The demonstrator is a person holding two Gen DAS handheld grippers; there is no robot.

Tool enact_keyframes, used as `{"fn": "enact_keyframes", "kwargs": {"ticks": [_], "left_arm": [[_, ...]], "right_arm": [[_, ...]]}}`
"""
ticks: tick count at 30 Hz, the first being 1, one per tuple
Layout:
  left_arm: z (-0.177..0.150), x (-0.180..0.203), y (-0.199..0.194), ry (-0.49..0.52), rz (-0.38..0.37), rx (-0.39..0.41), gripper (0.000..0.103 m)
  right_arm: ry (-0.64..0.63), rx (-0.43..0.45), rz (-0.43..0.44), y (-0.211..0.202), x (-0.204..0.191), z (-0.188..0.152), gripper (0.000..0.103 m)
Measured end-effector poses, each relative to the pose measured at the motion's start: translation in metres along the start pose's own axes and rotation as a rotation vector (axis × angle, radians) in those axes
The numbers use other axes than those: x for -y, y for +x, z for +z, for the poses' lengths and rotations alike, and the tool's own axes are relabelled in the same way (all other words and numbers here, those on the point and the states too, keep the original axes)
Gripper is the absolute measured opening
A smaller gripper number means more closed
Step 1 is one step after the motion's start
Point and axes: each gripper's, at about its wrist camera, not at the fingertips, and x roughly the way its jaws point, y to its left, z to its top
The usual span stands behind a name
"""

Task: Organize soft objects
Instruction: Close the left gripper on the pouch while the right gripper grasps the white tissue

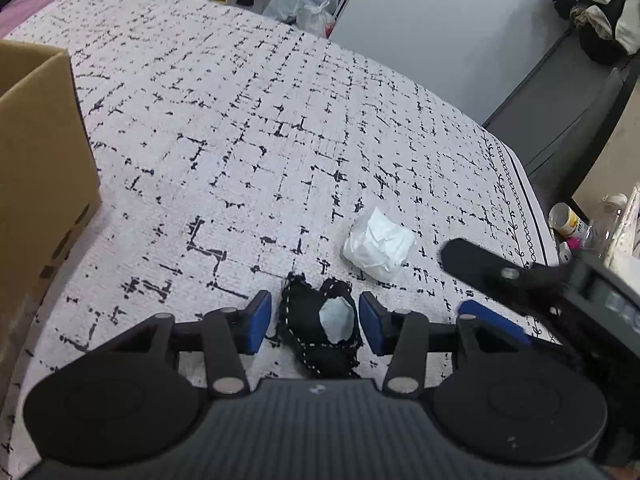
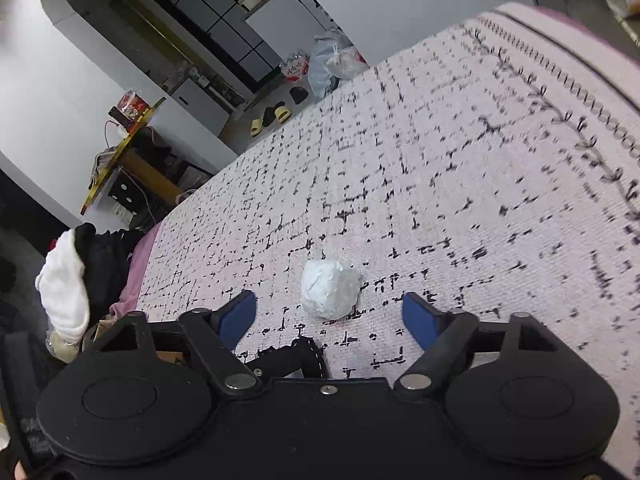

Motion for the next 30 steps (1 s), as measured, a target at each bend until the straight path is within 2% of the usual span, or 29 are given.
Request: {"fn": "enact_keyframes", "kwargs": {"ticks": [1,4,16,17,20,21,22,30], "left_arm": [[0.0,-0.001,0.001,-0.001,0.009,0.003,0.033],[0.002,-0.007,0.0,-0.029,-0.002,0.003,0.024],[0.004,-0.019,-0.013,-0.067,0.023,0.037,0.023],[0.004,-0.02,-0.014,-0.065,0.024,0.039,0.023],[0.004,-0.021,-0.019,-0.054,0.035,0.043,0.021],[0.004,-0.022,-0.02,-0.054,0.038,0.04,0.021],[0.004,-0.022,-0.021,-0.055,0.04,0.038,0.021],[0.006,-0.02,-0.043,-0.003,0.022,0.054,0.014]], "right_arm": [[0.007,-0.005,0.003,0.004,0.001,0.0,0.073],[0.011,-0.015,0.012,0.016,0.001,0.0,0.073],[-0.067,-0.012,0.001,0.042,-0.01,0.001,0.072],[-0.075,-0.01,-0.002,0.043,-0.011,0.0,0.071],[-0.1,-0.024,-0.01,0.05,-0.015,-0.002,0.056],[-0.101,-0.039,-0.01,0.053,-0.015,-0.003,0.045],[-0.101,-0.047,-0.019,0.054,-0.014,-0.005,0.041],[-0.108,-0.025,-0.03,0.023,-0.021,-0.014,0.039]]}}
